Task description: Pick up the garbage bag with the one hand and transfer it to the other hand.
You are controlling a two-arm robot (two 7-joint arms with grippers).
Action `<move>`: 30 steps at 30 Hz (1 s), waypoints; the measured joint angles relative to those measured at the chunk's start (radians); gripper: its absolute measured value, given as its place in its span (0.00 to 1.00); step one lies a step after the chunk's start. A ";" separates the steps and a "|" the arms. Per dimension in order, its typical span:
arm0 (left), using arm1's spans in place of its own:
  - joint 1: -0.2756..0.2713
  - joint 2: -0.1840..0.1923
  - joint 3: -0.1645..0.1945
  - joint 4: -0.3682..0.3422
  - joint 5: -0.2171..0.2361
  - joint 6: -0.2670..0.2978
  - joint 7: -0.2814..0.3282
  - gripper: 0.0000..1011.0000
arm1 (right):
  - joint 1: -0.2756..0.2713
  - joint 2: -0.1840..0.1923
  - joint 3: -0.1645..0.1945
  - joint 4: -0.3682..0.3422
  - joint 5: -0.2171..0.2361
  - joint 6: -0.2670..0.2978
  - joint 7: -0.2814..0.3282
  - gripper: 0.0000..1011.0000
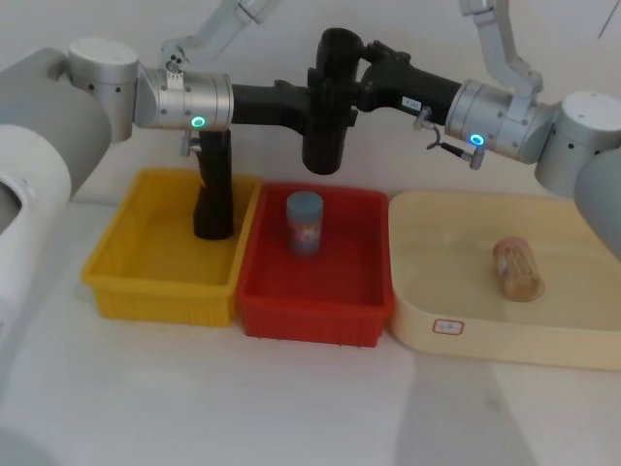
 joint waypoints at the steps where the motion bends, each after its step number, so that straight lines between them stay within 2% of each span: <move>1: 0.000 0.000 0.000 0.000 0.000 0.000 0.000 0.47 | 0.000 0.000 -0.001 -0.002 0.003 -0.001 0.002 0.99; 8: 0.000 0.000 0.000 0.000 0.000 0.000 0.000 0.47 | -0.019 0.009 -0.009 -0.048 0.039 -0.012 0.042 0.99; 20: 0.000 0.000 0.000 0.000 0.000 0.000 0.000 0.47 | -0.075 0.043 -0.013 -0.178 0.058 0.013 0.050 0.99; 30: 0.000 0.000 0.000 0.000 0.000 0.000 0.000 0.47 | -0.072 0.041 -0.017 -0.172 0.054 0.016 0.046 0.99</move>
